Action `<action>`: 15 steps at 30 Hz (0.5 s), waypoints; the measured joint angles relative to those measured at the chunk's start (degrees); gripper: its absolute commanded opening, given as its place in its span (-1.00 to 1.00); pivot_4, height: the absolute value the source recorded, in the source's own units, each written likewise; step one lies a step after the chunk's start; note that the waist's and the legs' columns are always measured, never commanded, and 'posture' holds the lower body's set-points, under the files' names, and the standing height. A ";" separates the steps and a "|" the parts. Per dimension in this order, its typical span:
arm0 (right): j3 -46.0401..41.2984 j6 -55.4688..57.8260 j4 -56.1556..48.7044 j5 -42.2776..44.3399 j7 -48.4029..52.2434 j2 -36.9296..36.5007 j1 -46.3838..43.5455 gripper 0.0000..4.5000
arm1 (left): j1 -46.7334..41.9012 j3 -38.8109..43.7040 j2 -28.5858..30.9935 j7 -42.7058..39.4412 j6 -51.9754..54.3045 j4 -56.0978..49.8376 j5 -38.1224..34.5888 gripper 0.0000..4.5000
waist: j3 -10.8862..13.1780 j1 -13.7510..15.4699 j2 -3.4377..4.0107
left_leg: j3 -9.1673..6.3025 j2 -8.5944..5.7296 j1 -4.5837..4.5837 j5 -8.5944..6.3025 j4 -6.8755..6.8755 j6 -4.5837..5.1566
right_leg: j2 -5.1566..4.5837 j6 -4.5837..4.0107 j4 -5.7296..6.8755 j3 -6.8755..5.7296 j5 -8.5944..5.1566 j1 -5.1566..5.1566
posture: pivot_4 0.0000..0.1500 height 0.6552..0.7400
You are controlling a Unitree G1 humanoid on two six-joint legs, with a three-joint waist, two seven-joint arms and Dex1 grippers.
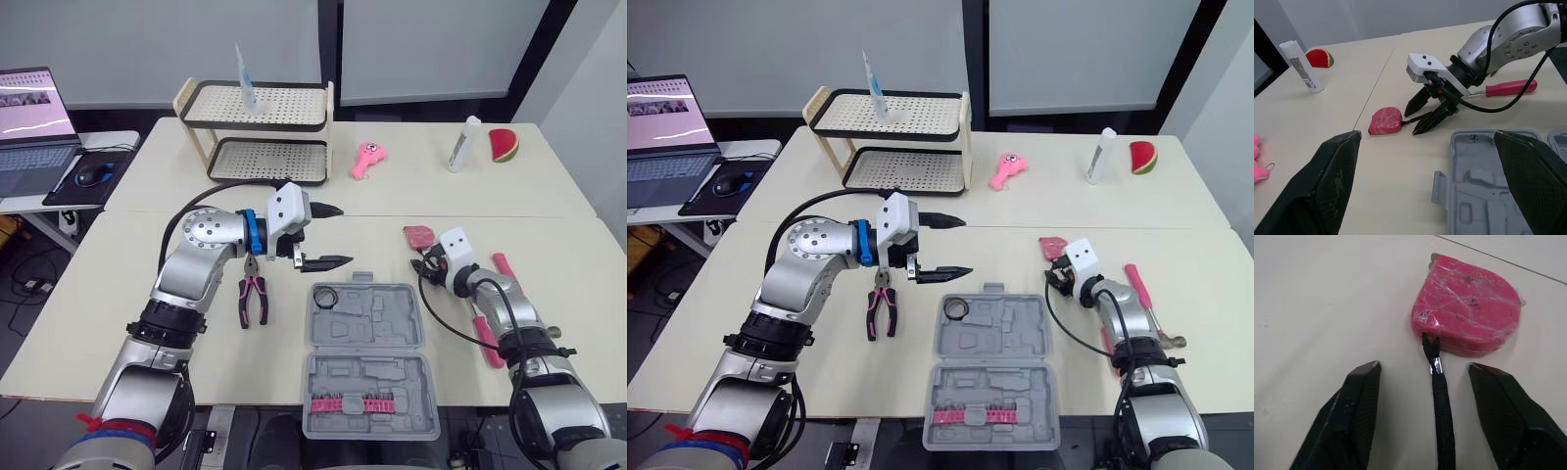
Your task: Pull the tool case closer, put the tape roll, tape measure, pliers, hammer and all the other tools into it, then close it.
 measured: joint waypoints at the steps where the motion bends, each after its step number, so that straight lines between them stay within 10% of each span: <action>1: 0.00 -0.07 0.02 0.00 -0.06 0.11 0.00 -0.03 | 0.00 0.00 -0.01 0.08 0.00 0.00 0.01 1.00 | 0.00 0.01 0.00 | 0.00 0.00 0.00 0.00 0.00 0.00 | -0.01 0.00 0.00 0.00 0.00 0.00 | 1.00 1.00; 15: -0.05 -1.06 0.58 -0.06 -1.54 0.38 0.14 -0.71 | 0.12 -0.56 -0.97 0.42 -0.15 -0.06 0.02 1.00 | 0.00 0.06 0.00 | -0.01 -0.01 0.00 0.00 0.00 0.00 | -0.01 0.00 -0.01 0.00 0.00 0.02 | 1.00 1.00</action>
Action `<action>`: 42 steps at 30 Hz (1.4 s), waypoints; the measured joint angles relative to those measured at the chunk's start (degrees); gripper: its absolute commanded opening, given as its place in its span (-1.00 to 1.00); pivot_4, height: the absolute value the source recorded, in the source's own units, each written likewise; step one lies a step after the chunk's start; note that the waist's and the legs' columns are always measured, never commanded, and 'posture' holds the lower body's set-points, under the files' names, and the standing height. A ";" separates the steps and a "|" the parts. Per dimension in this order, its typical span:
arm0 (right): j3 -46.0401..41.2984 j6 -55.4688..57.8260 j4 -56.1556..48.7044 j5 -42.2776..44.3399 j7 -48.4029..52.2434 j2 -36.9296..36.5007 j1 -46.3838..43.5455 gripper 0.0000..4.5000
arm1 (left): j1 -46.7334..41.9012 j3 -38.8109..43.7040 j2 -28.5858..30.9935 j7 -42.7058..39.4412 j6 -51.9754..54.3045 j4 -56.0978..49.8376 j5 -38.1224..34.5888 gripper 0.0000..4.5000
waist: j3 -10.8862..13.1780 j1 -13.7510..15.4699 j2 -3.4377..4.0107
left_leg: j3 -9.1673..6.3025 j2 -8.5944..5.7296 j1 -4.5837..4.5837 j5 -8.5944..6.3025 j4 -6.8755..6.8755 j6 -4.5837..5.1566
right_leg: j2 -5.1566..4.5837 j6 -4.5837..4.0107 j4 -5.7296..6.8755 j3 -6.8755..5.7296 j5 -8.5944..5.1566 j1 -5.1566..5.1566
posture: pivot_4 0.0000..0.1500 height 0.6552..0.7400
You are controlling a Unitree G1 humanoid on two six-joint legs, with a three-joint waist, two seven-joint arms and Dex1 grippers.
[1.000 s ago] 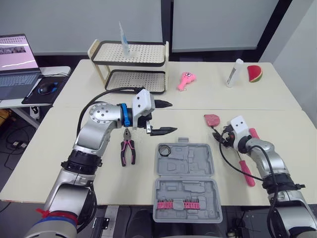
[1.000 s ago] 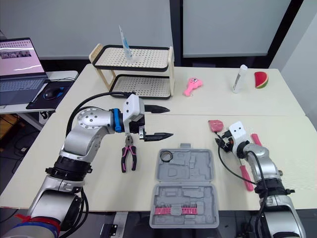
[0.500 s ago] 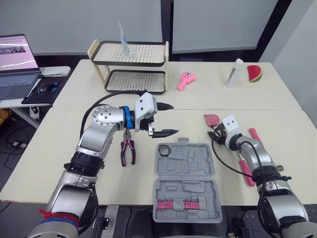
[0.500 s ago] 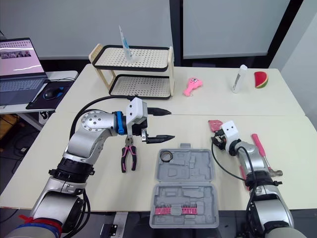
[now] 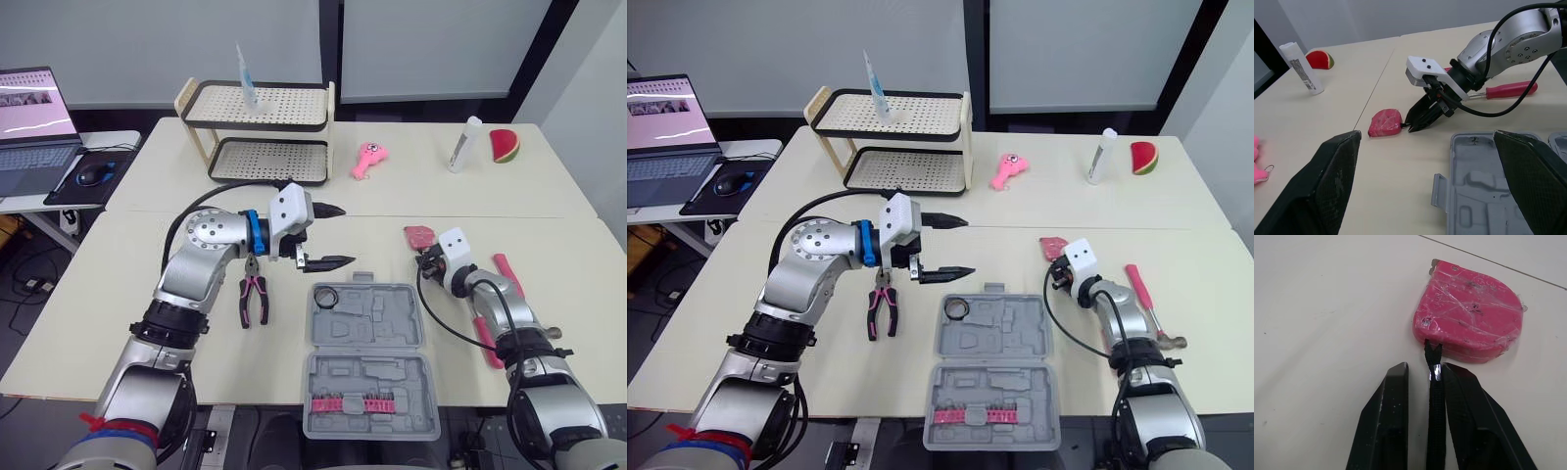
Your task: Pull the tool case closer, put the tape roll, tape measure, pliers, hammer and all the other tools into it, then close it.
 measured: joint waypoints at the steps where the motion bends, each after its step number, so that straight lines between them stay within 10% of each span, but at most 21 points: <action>1: -0.01 -0.01 0.00 0.00 -0.12 0.00 0.01 -0.75 | 0.13 -0.25 -0.01 -0.01 0.00 -0.20 0.00 1.00 | 0.00 0.00 0.00 | 0.00 0.00 0.00 0.00 0.00 0.00 | 0.00 0.00 0.00 0.00 0.00 0.00 | 1.00 1.00; 17: -1.72 0.20 -2.02 1.68 -0.87 0.00 2.06 -1.00 | 0.30 -0.46 -0.68 -0.24 0.11 -1.08 -0.08 1.00 | 0.00 0.09 0.00 | -0.01 0.00 -0.02 0.00 0.00 0.00 | -0.01 0.00 -0.01 0.00 0.00 0.02 | 1.00 1.00; 34: -4.96 22.72 -49.13 10.22 6.12 -9.61 32.62 -1.00 | 2.87 -4.05 0.04 -6.56 5.25 -6.38 -2.05 1.00 | 0.01 0.35 0.05 | -0.12 -0.02 -0.15 -0.03 -0.01 0.06 | 0.02 0.00 -0.10 0.05 0.00 0.02 | 1.00 1.00; 42: -7.22 26.28 -55.13 11.91 3.32 -7.99 37.65 -1.00 | 3.07 -4.49 -0.15 -7.53 6.01 -6.27 -2.12 1.00 | 0.01 0.34 0.05 | -0.12 -0.03 -0.15 -0.04 -0.01 0.06 | 0.08 0.00 -0.16 0.04 0.00 0.02 | 1.00 1.00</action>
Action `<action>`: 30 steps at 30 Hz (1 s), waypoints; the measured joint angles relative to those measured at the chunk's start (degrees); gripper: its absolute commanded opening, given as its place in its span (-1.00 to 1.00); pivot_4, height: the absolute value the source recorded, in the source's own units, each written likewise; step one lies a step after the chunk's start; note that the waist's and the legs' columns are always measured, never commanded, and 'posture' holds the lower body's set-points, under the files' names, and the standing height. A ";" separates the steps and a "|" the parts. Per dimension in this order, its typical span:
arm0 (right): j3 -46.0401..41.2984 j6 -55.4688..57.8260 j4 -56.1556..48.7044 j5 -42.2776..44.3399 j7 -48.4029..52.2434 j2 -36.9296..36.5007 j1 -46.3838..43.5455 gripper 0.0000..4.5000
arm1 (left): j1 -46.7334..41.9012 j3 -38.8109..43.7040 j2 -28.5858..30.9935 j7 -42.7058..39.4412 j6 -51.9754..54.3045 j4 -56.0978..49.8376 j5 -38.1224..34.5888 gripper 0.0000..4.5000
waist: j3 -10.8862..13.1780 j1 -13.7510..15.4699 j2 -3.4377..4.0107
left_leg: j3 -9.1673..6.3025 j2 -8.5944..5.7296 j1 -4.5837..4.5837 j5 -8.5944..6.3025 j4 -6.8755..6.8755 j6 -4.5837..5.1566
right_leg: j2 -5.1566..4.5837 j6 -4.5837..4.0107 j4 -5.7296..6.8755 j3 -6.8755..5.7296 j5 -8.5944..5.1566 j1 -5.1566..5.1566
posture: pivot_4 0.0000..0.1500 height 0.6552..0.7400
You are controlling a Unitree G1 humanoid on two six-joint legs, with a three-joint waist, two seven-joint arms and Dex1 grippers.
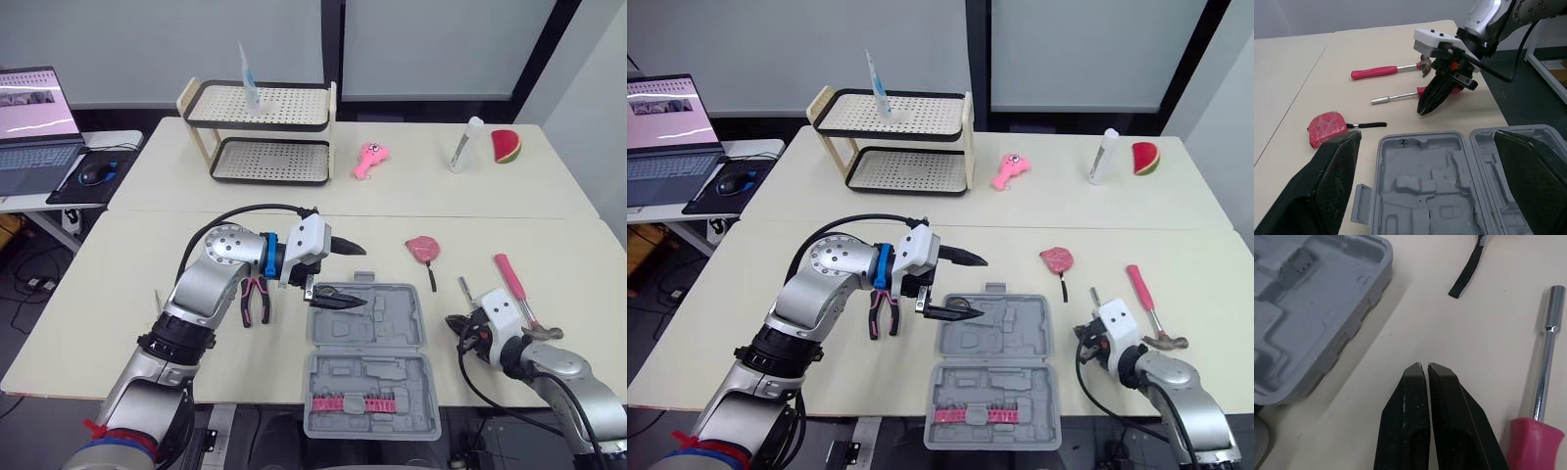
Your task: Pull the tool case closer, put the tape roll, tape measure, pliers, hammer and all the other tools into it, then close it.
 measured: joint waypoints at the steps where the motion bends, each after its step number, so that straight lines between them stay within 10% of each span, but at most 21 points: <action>1: -0.01 -0.06 -0.12 0.15 -0.55 0.57 -0.95 -1.00 | -0.01 -0.03 -0.12 -0.01 -0.04 0.16 0.01 1.00 | 0.00 -0.01 0.00 | -0.01 0.00 0.00 0.00 0.00 0.00 | 0.02 0.00 0.01 0.00 0.00 0.00 | 1.00 1.00; 9: 1.68 -4.06 6.85 -2.54 -3.79 2.52 -11.24 -0.38 | -0.82 -0.53 -1.37 0.74 -2.43 2.51 0.76 1.00 | 0.00 -0.08 0.00 | -0.01 -0.01 0.00 0.01 0.01 -0.02 | 0.04 0.00 0.00 0.02 0.00 -0.01 | 1.00 1.00; 30: 5.18 -13.78 32.97 -8.96 -9.37 9.22 -25.04 -0.38 | -0.62 -0.51 -0.91 4.60 -3.48 2.16 2.31 1.00 | 0.00 -0.17 0.01 | 0.01 0.00 0.00 0.03 0.01 -0.05 | -0.01 0.00 0.09 0.02 0.00 -0.04 | 1.00 1.00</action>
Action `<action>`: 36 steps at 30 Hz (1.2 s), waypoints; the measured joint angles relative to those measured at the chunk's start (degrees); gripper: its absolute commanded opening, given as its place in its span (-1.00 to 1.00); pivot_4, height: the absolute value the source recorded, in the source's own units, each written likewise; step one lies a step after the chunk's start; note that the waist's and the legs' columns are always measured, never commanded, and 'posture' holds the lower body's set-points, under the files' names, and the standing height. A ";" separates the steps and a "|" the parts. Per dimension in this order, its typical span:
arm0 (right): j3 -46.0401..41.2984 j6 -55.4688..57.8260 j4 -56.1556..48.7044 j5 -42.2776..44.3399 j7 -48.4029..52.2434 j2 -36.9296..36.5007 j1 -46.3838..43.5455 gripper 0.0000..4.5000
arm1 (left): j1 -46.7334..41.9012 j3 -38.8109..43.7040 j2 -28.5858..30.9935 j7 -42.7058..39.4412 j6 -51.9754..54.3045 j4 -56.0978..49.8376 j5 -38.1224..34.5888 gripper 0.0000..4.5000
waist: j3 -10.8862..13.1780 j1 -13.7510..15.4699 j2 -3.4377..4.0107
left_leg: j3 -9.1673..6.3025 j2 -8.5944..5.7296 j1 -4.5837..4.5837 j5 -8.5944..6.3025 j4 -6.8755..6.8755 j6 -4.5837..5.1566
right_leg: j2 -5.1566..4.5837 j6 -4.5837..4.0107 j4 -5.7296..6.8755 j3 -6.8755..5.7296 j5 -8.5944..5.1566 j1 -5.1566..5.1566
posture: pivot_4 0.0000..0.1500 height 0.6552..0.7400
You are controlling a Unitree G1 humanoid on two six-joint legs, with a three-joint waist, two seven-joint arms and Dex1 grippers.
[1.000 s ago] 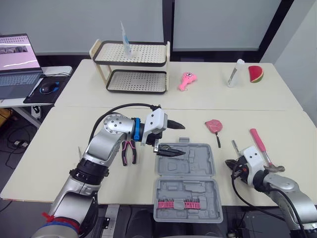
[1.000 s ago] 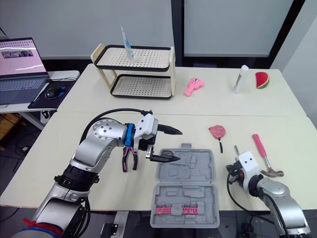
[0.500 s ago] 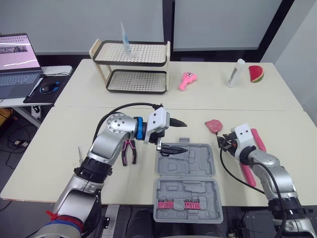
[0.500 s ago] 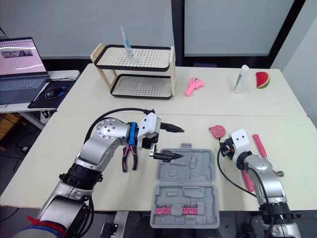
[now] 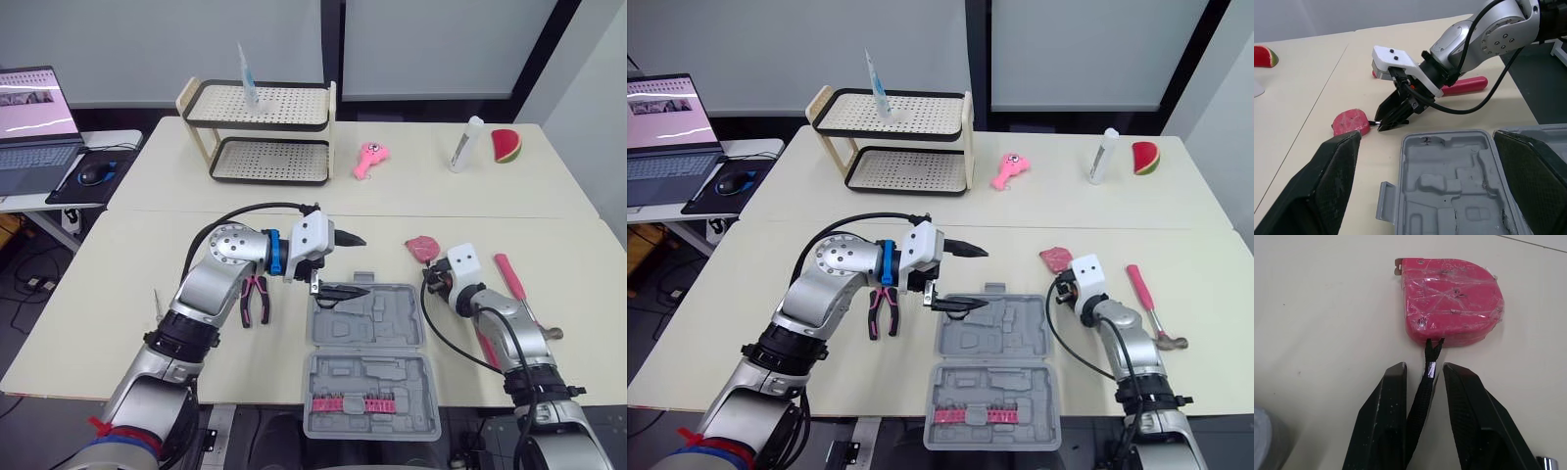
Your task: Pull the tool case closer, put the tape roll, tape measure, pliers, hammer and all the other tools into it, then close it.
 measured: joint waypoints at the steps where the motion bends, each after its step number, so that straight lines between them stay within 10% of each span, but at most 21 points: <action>1: -0.01 -0.10 0.47 0.01 -0.01 0.08 -0.31 -0.38 | 0.00 0.00 0.00 0.14 -0.06 0.00 0.00 1.00 | 0.00 0.00 0.00 | 0.00 0.01 0.00 0.00 0.00 0.00 | 0.00 0.00 0.00 -0.01 0.00 0.00 | 1.00 1.00; 12: -0.29 -0.58 1.28 0.02 -1.29 0.37 -0.59 -1.00 | -0.16 0.00 -0.47 0.76 -0.09 0.00 -0.03 1.00 | 0.00 -0.01 0.00 | -0.01 0.01 0.01 0.00 0.00 0.00 | 0.00 0.00 0.01 -0.01 0.00 0.01 | 1.00 1.00; 36: -2.86 10.68 -21.44 5.57 7.51 -9.80 14.72 -1.00 | 0.24 -0.20 -0.25 -0.05 -0.10 -0.41 -0.04 1.00 | 0.00 0.17 0.01 | -0.02 -0.01 -0.04 -0.01 0.00 0.03 | 0.00 0.00 -0.02 0.01 0.00 0.02 | 1.00 1.00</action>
